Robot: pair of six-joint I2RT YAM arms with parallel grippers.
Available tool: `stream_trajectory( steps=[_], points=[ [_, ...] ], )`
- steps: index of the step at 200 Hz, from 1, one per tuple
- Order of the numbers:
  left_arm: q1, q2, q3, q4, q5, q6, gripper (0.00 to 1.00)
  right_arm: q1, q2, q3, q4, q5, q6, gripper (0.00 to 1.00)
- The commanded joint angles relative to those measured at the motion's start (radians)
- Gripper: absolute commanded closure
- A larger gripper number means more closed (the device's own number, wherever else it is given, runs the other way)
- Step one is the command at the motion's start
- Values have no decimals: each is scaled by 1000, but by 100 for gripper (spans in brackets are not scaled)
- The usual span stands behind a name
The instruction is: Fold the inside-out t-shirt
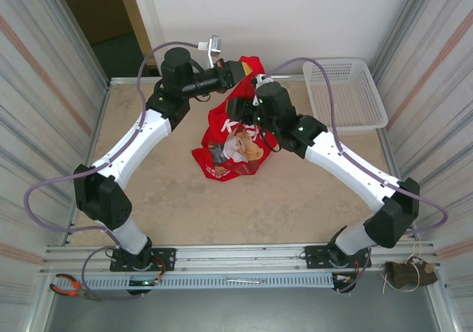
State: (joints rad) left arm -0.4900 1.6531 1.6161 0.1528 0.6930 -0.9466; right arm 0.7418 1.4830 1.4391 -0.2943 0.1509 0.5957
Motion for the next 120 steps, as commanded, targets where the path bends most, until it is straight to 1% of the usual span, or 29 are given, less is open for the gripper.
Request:
stream_trajectory(
  steps=[1, 2, 13, 16, 23, 27, 41, 52, 69, 81, 103, 120],
  points=[
    [-3, -43, 12, 60, -21, -13, 100, -61, -11, -39, 31, -8, 54, 97],
    [-3, -41, 12, 60, -22, -13, 100, -66, -12, -41, 33, -12, 54, 100],
    [-2, -29, 28, 46, -26, -13, 100, -107, -30, -74, 72, -103, 50, 100],
    [-1, -23, 38, 40, -26, -9, 96, -118, -34, -90, 87, -133, 48, 100],
    [4, -9, 57, 25, -16, -2, 81, -146, -52, -121, 125, -196, 41, 100],
    [10, 3, 74, 17, -11, 0, 74, -165, -63, -141, 147, -246, 36, 100],
    [45, 23, 106, -9, 2, 31, 58, -226, -94, -197, 210, -412, 18, 100],
    [80, 24, 107, -46, 8, 69, 50, -260, -114, -219, 211, -495, -7, 100],
    [127, -10, 34, -44, 27, 108, 45, -301, -141, -232, 191, -590, -38, 100],
    [140, -58, -56, -49, 22, 173, 43, -326, -157, -242, 182, -641, -48, 100],
    [126, -133, -221, -71, -2, 290, 40, -354, -172, -256, 172, -690, -54, 100],
    [99, -175, -327, -67, -60, 361, 39, -359, -177, -264, 173, -724, -55, 100]
  ],
)
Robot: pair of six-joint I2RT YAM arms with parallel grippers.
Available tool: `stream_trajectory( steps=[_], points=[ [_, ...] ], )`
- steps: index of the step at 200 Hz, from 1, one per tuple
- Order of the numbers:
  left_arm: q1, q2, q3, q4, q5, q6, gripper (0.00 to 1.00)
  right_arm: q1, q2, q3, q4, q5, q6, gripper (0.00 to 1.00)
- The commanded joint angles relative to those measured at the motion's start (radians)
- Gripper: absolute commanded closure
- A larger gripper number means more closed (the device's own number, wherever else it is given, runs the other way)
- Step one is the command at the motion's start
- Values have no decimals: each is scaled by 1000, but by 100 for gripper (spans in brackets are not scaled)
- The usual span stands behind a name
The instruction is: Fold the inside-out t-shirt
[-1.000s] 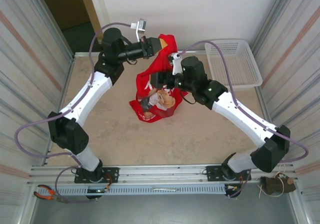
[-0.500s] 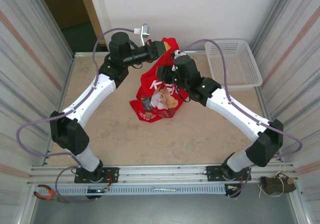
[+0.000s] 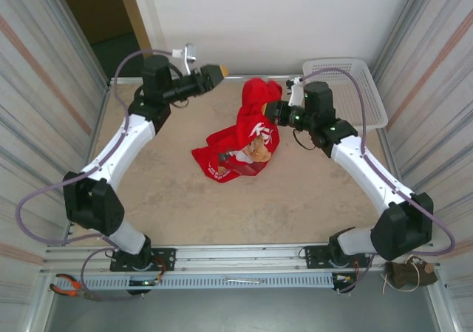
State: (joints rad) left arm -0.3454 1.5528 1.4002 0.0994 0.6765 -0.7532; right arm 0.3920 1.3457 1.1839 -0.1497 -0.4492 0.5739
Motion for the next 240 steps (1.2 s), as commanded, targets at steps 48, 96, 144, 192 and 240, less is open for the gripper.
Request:
stream_trajectory(
  steps=[48, 96, 144, 192, 240],
  points=[
    [-99, 3, -131, -31, -72, 234, 37, -6, -47, -43, 49, -157, -30, 100],
    [-115, 118, -95, -42, 9, 188, 33, -5, -40, -53, 71, -162, -26, 100],
    [-147, 238, -133, 135, 236, 53, 29, -6, -23, -49, 87, -161, -22, 100],
    [-181, 362, -115, 454, 291, -197, 99, -42, -57, -93, 94, -147, -15, 100],
    [-89, 207, -165, 540, 217, -224, 100, -117, -127, -322, 162, -43, 48, 94]
  ],
)
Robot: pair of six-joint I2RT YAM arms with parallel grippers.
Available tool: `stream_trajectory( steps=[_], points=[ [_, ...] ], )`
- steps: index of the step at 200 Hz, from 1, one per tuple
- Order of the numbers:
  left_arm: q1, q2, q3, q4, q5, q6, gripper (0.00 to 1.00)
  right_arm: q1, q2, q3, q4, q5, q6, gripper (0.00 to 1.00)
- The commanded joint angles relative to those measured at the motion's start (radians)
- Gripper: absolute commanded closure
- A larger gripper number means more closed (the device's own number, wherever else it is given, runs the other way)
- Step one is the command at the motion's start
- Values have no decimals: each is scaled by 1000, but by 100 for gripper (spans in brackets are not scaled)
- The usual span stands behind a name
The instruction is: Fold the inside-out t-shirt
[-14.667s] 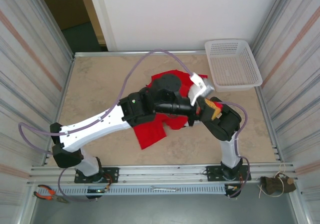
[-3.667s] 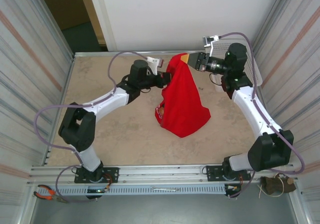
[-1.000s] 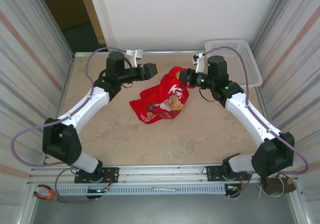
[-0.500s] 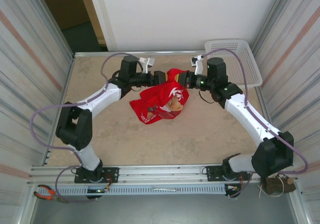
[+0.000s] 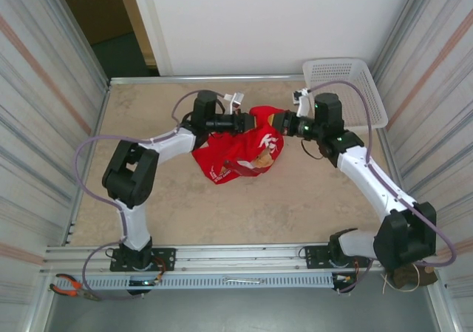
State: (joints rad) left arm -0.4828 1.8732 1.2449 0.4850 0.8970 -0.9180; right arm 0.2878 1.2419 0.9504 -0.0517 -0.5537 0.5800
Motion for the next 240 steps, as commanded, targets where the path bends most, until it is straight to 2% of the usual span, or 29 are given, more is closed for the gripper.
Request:
stream_trajectory(
  steps=[1, 8, 18, 24, 60, 83, 109, 139, 179, 240],
  points=[
    [49, -116, -10, 157, -1, -61, 100, -13, -21, -94, 66, 64, 42, 93],
    [59, -123, -7, 189, 17, -84, 100, -13, -3, -126, 80, 98, 47, 81],
    [70, -129, -7, 246, 38, -118, 100, -17, 29, -156, 68, 153, 50, 58],
    [77, -129, -5, 271, 56, -137, 100, -21, 41, -165, 46, 188, 45, 51],
    [97, -148, 2, 297, 132, -128, 100, -3, -86, -113, -153, 257, -39, 40],
    [94, -157, 36, 188, 180, -36, 100, 50, -156, 15, -258, 273, -124, 32],
    [93, -168, 47, 135, 208, 10, 100, 123, -100, 166, -306, 260, -215, 29],
    [86, -183, 48, 143, 237, 11, 100, 148, 8, 264, -287, 202, -284, 29],
    [72, -195, 59, 99, 245, 34, 100, 150, 105, 324, -255, 123, -293, 33],
    [47, -196, 94, 75, 276, 37, 100, 150, 214, 389, -200, 71, -267, 40]
  ],
)
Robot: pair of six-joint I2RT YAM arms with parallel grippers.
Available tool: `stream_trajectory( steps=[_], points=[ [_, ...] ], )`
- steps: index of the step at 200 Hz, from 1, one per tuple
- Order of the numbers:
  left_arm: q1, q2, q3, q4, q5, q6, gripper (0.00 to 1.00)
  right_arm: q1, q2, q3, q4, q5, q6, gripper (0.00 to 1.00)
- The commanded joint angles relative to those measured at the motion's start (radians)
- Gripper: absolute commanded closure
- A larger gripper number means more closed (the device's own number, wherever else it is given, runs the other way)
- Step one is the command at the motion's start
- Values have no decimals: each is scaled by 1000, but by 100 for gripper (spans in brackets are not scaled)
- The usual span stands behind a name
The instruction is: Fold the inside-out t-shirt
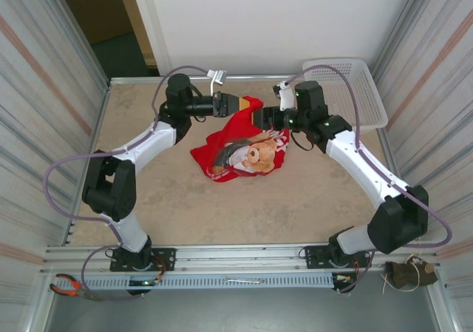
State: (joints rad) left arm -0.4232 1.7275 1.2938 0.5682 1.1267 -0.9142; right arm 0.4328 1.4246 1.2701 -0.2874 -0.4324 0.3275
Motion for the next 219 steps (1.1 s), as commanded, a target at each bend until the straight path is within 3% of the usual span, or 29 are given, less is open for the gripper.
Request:
stream_trajectory(
  steps=[1, 34, 44, 67, 86, 110, 147, 188, 191, 201, 207, 219],
  points=[
    [-12, -50, 45, -10, 47, 33, 100, 4, 33, 72, 36, -53, -15, 40],
    [-14, -65, 27, -31, 53, 53, 100, -14, 11, 86, 0, -67, -42, 39],
    [-14, -65, 21, -29, 58, 52, 100, -29, 1, 77, 6, -79, -38, 43],
    [-23, -63, 24, -30, 78, 51, 100, -53, 12, 76, 26, -125, -22, 65],
    [-26, -70, 20, -44, 92, 57, 100, -58, 21, 83, 31, -157, -24, 100],
    [-16, -92, 2, -89, 77, 97, 100, -68, 2, 77, 22, -180, -31, 100],
    [53, -100, -40, -159, -58, 135, 100, -91, -81, 35, 21, -233, -4, 100],
    [74, -42, -30, -88, 3, 101, 100, -82, -139, -7, 21, -215, 15, 100],
    [73, -41, -30, -87, 7, 101, 100, -81, -139, -8, 21, -214, 13, 95],
    [72, -41, -28, -80, 25, 103, 100, -80, -130, -15, 28, -222, 3, 58],
    [71, -43, -28, -76, 37, 101, 100, -80, -126, -21, 38, -227, -3, 44],
    [69, -50, -30, -68, 57, 99, 100, -83, -113, -31, 59, -240, -16, 35]
  ],
)
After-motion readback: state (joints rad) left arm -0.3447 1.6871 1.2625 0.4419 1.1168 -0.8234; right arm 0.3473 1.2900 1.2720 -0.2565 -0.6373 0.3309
